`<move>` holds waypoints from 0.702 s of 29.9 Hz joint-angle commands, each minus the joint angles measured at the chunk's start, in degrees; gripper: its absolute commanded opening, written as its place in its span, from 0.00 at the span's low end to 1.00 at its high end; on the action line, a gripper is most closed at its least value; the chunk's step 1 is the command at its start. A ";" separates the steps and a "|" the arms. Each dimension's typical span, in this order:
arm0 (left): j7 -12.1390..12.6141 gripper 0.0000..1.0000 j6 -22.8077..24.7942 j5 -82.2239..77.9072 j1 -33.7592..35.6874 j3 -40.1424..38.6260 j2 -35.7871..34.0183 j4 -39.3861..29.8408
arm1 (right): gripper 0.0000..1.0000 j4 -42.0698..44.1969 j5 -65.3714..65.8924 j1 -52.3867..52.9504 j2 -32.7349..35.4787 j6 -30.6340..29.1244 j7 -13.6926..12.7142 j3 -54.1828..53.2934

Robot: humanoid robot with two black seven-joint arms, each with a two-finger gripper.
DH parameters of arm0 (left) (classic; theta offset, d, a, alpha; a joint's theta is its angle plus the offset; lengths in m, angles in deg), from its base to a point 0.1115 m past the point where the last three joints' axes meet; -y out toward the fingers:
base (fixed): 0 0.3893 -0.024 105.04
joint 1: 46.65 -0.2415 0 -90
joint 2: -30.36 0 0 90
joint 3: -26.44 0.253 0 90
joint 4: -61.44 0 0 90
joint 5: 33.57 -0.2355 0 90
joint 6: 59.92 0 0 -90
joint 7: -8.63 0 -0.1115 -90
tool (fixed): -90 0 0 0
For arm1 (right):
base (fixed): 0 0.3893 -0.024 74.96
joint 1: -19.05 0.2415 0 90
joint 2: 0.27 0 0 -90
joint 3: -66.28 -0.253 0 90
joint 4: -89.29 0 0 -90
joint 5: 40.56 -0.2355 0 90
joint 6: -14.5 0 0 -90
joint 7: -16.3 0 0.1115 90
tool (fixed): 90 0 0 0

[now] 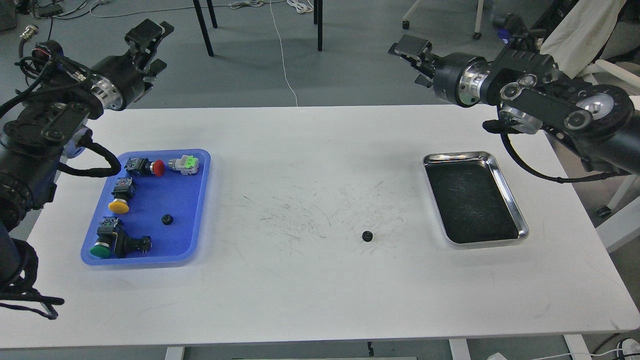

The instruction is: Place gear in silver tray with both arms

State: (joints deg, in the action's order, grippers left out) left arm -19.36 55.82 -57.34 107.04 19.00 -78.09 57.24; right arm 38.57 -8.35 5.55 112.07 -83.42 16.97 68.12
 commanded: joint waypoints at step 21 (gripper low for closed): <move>0.00 0.97 2.26 4.43 -6.47 -12.86 -3.18 2.53 | 0.96 -6.94 32.55 12.01 -13.89 -4.91 8.11 26.19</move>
State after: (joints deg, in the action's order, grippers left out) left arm -19.37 58.09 -54.03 101.79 9.09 -81.68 59.73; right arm 31.88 22.55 16.41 99.20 -88.35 24.17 92.28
